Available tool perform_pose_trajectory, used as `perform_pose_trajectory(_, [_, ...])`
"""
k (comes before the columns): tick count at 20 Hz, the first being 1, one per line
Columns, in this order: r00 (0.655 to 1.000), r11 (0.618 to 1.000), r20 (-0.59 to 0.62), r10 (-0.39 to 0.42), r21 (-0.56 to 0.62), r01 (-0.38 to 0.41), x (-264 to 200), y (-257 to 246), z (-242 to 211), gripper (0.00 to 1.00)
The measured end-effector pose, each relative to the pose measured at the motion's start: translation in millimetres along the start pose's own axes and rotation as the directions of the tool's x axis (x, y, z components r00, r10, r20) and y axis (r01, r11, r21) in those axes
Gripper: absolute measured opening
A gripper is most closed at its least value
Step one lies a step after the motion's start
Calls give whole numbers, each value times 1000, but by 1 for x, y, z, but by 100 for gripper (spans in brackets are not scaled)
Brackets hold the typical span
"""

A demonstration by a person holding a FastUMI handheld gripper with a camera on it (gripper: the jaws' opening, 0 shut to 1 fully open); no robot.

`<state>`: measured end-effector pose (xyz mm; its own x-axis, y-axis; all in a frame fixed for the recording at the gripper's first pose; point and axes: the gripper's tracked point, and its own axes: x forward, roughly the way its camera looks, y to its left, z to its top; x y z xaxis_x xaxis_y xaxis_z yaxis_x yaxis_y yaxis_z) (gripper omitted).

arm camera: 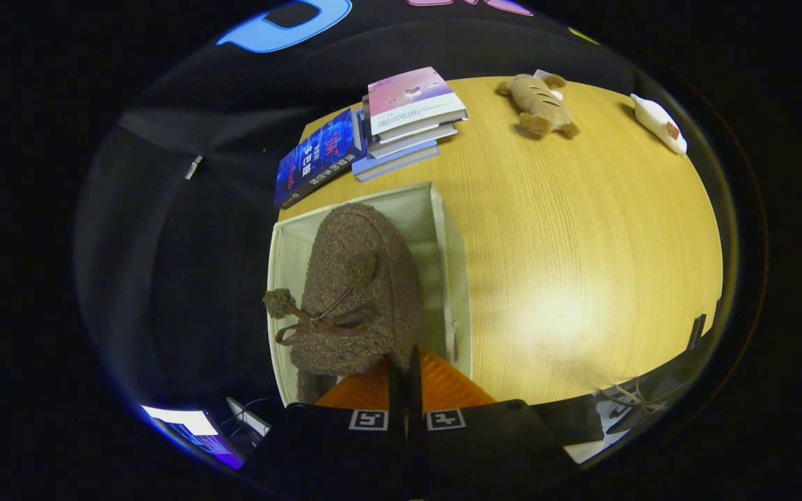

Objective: Open the storage box then place both shoes into the box .Put the left shoe in first, then the right shoe, with the right side of both shoes facing outward in a uniform manner.

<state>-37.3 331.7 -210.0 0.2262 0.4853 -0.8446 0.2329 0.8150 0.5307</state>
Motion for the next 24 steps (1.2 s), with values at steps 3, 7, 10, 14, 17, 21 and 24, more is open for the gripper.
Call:
perform_pose_trajectory(3, [999, 999, -4, -46, -25, 46, 6, -5, -5, 7])
perform_pose_trajectory(7, [1000, 1000, 7, 14, -11, -14, -3, 10, -1, 17])
perform_pose_trajectory(10, [998, 999, 37, 46, -21, -45, -7, 13, 6, 46])
perform_pose_trajectory(14, [996, 996, 50, 80, -48, -78, -13, 18, 3, 93])
perform_pose_trajectory(17, [993, 994, 73, 88, -69, -83, -16, 17, 3, 97])
perform_pose_trajectory(21, [984, 992, 158, 86, -105, -70, -34, 0, 11, 99])
perform_pose_trajectory(24, [962, 990, 269, 58, -143, -20, -55, -27, 27, 99])
